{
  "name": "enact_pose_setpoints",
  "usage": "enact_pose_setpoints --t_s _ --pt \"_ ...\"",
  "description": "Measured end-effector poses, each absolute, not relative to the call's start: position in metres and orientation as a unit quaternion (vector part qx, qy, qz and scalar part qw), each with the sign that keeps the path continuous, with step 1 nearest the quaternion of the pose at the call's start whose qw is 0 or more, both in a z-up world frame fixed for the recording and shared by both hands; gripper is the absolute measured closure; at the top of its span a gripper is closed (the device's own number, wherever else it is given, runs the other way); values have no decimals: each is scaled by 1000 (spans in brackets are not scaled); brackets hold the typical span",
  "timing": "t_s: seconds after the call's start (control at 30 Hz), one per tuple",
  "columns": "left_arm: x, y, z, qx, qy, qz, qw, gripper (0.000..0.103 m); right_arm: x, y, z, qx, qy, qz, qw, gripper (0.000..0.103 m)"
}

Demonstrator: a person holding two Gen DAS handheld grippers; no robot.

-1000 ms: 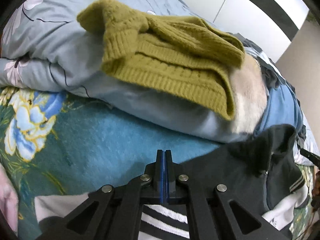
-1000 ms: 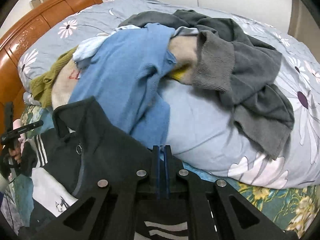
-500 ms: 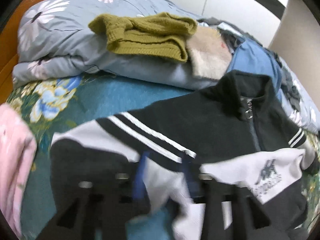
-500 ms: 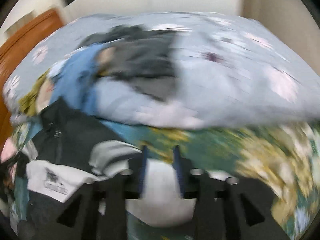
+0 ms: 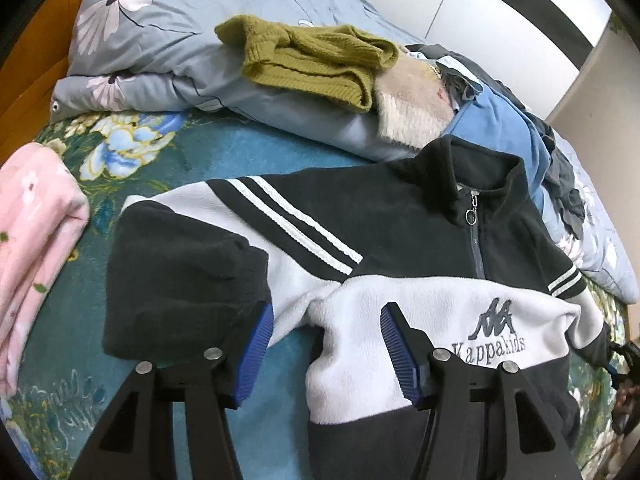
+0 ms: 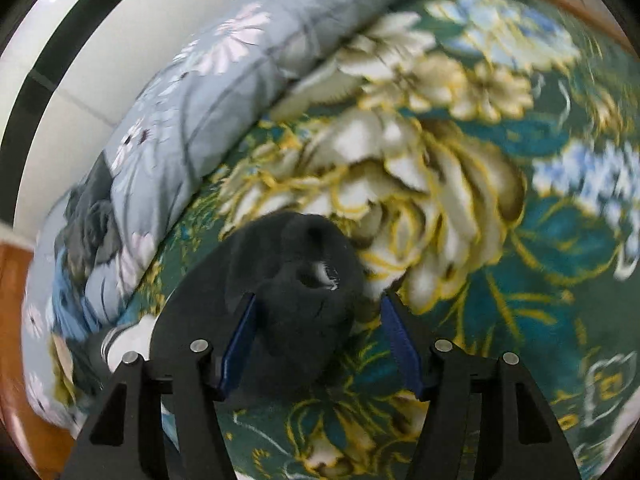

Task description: Fold clothes

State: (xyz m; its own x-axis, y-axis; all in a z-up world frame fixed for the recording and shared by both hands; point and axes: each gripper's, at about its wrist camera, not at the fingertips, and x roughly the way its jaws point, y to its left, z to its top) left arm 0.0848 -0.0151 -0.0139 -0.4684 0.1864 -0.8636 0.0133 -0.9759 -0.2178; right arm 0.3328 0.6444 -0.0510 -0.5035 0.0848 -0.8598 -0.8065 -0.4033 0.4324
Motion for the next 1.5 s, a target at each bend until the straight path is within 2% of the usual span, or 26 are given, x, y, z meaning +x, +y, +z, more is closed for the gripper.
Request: enact_pose_setpoints --t_s 0.13,0.17,0.23,0.27,0.47,0.67,0.83,0.9,1.0,1.17,1.33,1.5 --pt "92 -19 -13 -515 -97 850 43 42 328 647 -55 -369 480 734 307 40" --pt "93 -20 -14 -516 -99 850 41 42 325 648 -54 -366 481 735 308 53" --pt "95 -22 -14 -517 -103 849 39 42 315 649 -47 -377 463 740 311 72" --pt "96 -23 -14 -518 -104 848 38 42 311 650 -42 -382 451 745 310 77" --pt "96 -27 -9 -516 -102 850 33 42 306 677 7 -358 373 784 343 83" --pt "100 -32 -4 -520 -126 844 30 42 288 681 5 -383 354 785 335 81" --pt "114 -38 4 -527 -137 839 29 42 292 667 5 -397 342 788 322 64" --pt "123 -42 7 -530 -138 836 26 42 296 659 14 -396 333 795 316 49" --pt "138 -50 12 -534 -142 833 20 42 304 639 24 -396 323 811 284 49" --pt "166 -56 37 -525 -155 837 13 42 303 584 24 -429 320 826 176 49" --pt "190 -49 70 -507 -160 847 17 41 299 519 9 -464 296 831 84 49" --pt "204 -30 97 -506 -168 845 29 41 301 460 -12 -488 306 818 3 49"
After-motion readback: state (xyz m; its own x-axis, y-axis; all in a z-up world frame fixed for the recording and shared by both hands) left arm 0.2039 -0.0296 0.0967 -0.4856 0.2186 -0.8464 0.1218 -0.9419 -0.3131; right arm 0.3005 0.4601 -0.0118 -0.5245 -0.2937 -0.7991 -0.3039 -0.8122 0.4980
